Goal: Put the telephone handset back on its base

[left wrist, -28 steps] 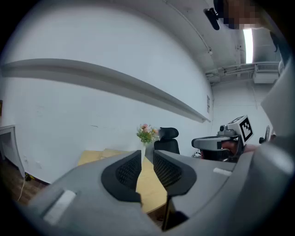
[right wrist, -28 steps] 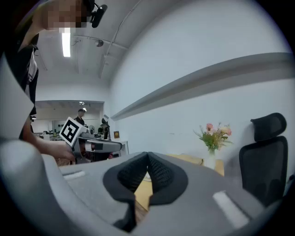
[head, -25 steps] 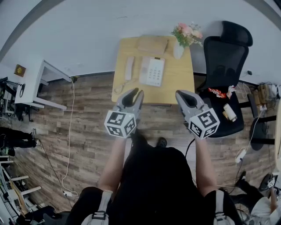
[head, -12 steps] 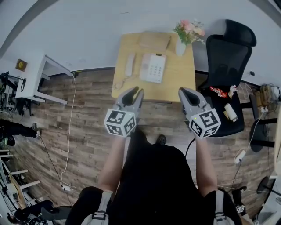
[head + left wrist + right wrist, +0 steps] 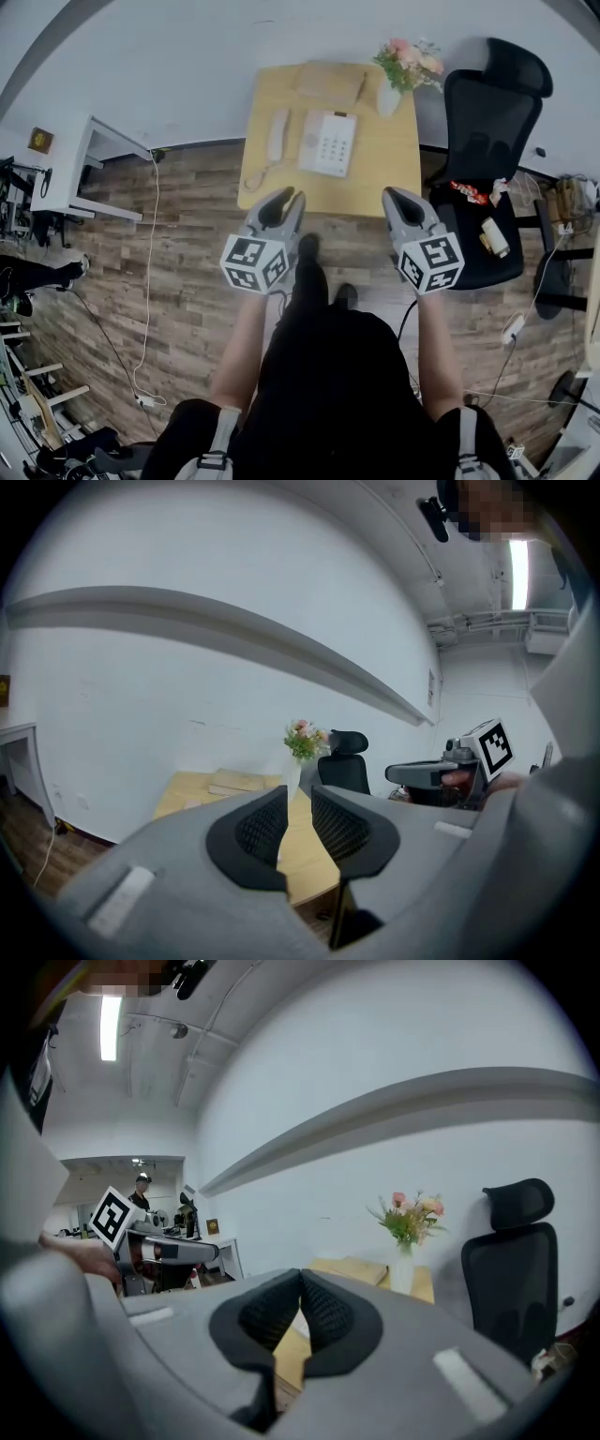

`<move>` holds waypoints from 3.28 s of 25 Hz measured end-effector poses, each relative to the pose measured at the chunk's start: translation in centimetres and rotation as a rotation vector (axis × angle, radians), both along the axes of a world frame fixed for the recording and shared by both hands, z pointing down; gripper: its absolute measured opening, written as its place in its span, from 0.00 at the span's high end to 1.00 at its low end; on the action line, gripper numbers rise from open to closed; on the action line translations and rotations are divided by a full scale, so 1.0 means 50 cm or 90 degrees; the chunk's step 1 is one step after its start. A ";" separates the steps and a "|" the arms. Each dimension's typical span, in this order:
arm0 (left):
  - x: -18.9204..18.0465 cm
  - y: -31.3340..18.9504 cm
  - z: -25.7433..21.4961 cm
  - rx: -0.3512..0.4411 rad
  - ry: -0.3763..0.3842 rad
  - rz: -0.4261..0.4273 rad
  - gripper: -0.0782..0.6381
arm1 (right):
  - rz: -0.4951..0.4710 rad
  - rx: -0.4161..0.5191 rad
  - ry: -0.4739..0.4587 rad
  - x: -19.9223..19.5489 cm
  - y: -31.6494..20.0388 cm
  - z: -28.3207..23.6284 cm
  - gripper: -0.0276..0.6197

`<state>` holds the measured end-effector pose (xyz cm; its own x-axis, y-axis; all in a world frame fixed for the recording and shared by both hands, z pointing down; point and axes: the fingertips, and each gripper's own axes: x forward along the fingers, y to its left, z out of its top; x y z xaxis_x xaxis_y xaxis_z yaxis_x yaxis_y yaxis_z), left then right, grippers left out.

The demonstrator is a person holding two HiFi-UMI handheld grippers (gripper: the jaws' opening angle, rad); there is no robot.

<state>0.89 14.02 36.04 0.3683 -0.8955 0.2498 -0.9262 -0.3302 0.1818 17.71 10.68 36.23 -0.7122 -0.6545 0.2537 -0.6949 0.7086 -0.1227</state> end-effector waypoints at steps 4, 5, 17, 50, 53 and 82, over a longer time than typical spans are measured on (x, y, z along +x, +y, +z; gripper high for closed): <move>-0.035 -0.032 0.009 -0.005 0.007 -0.001 0.77 | 0.009 -0.016 -0.012 -0.022 -0.022 -0.003 0.95; -0.044 -0.044 0.011 -0.006 0.008 -0.001 0.77 | 0.010 -0.018 -0.012 -0.028 -0.031 -0.005 0.95; -0.150 -0.211 0.044 -0.021 -0.009 0.027 0.77 | 0.021 -0.033 -0.002 -0.141 -0.166 -0.003 0.95; -0.306 -0.457 0.204 -0.093 -0.022 0.107 0.76 | 0.085 -0.073 0.035 -0.331 -0.351 0.058 0.95; -0.315 -0.464 0.221 -0.104 -0.024 0.106 0.76 | 0.082 -0.083 0.036 -0.346 -0.357 0.070 0.95; -0.377 -0.559 0.493 -0.241 -0.042 0.039 0.64 | 0.031 -0.163 0.084 -0.421 -0.382 0.159 0.95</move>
<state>-17.95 -13.93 60.68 0.3898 -0.7126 0.5833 -0.9209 -0.3061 0.2414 -3.32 -8.41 44.18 -0.6312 -0.5896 0.5039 -0.7492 0.6316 -0.1994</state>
